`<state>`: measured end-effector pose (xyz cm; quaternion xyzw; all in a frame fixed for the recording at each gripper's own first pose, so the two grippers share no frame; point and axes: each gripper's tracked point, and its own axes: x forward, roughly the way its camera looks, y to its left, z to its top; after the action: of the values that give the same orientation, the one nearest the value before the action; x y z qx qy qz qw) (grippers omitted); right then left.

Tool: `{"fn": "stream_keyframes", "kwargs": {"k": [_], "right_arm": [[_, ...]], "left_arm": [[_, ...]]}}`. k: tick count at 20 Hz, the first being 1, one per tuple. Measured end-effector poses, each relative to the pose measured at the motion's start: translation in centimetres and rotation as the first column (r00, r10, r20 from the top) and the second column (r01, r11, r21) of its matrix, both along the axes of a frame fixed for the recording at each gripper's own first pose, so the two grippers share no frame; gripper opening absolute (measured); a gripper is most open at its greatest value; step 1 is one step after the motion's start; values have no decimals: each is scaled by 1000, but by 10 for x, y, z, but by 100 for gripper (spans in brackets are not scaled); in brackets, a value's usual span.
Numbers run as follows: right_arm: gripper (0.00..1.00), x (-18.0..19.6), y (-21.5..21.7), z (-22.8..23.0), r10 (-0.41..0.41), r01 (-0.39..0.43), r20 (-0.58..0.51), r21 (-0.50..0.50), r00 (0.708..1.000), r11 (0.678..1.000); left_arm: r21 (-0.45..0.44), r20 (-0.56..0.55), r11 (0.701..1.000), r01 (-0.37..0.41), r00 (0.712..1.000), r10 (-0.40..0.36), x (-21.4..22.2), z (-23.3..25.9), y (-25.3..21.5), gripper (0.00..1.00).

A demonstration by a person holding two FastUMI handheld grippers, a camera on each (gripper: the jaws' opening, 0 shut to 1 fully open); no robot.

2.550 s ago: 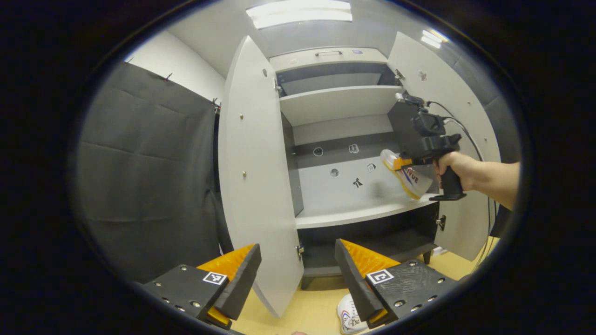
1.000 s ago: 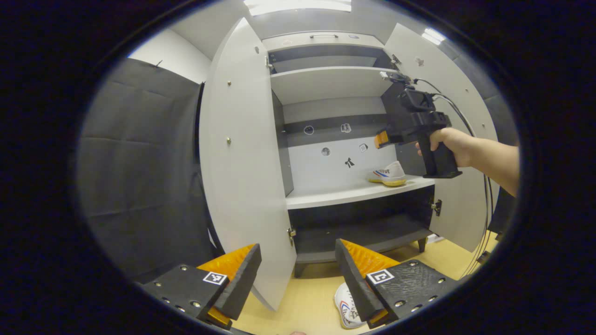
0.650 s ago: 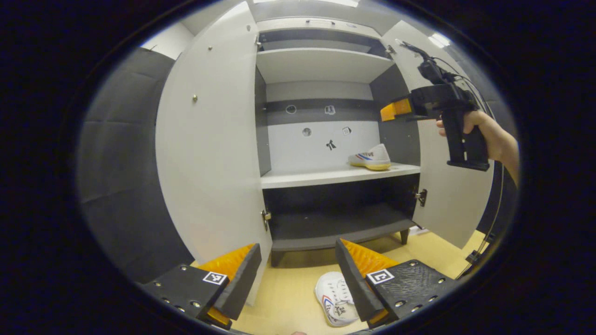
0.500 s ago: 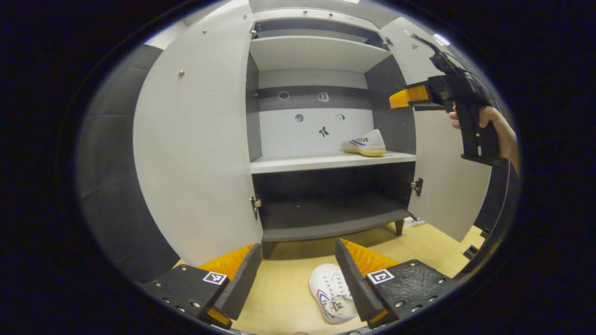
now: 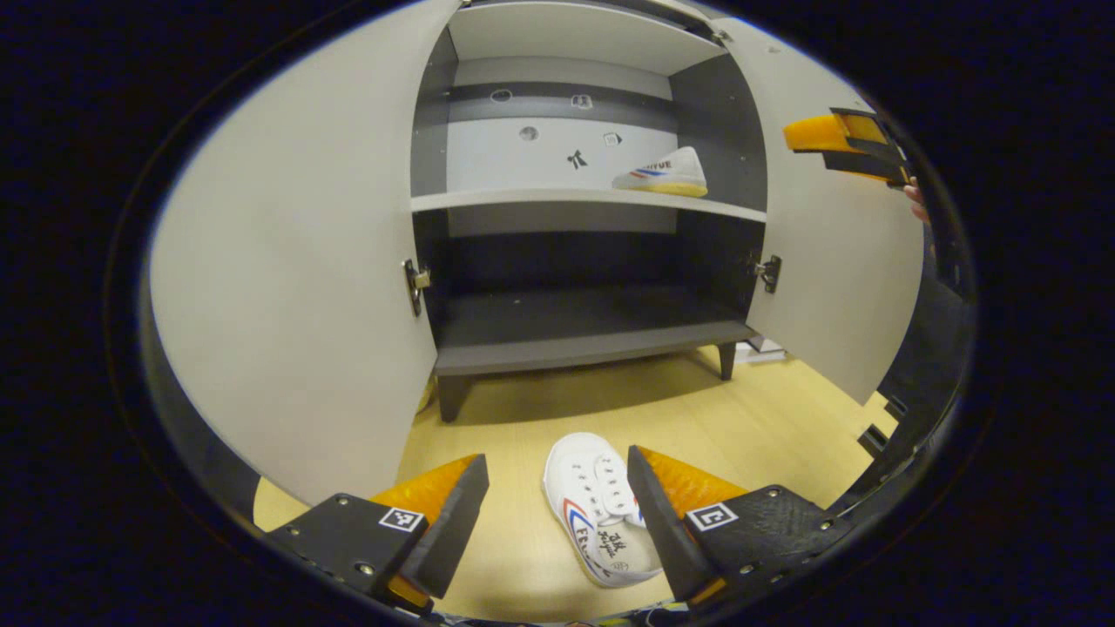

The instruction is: Grab one shoe with the right hand and put it into the shoe cabinet, grab the other shoe with the left hand and put it into the shoe cabinet; then close the right door with the right hand and the left door with the left hand.

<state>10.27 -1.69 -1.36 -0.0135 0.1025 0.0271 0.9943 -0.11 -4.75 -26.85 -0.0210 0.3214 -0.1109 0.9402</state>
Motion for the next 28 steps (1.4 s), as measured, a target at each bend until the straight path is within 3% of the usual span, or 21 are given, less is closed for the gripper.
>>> {"fn": "stream_keyframes", "kwargs": {"k": [13, 19, 21, 22, 23, 24, 25, 28], "right_arm": [[97, -47, 7, -47, -5, 3, -125, -16, 992, 1000], [98, -54, 8, -48, -6, 4, -133, -11, 991, 1000], [98, -54, 9, -48, 1, -3, -135, -16, 991, 1000], [97, -55, 12, -49, 8, -11, -138, -19, 990, 1000], [97, -56, 14, -50, 13, -17, -141, -21, 990, 1000], [97, -56, 16, -50, 19, -22, -143, -20, 990, 1000], [97, -56, 17, -51, 23, -26, -144, -20, 989, 999], [97, -57, 20, -50, 30, -33, -144, -17, 989, 999]], "left_arm": [[19, -276, 999, 30, 961, -24, -19, -114, -5, 94], [-50, -388, 998, -23, 922, 2, -27, -137, -10, 92], [-95, -409, 995, -28, 912, -14, -26, -133, -15, 78], [-102, -421, 995, -23, 907, -23, -29, -137, -18, 63], [-138, -433, 990, -12, 900, -49, -30, -138, -26, 66], [-133, -441, 991, -19, 897, -42, -33, -135, -26, 53], [-128, -432, 992, -19, 901, -38, -31, -131, -24, 39], [-112, -399, 994, -21, 916, -26, -27, -132, -22, 21]]}}
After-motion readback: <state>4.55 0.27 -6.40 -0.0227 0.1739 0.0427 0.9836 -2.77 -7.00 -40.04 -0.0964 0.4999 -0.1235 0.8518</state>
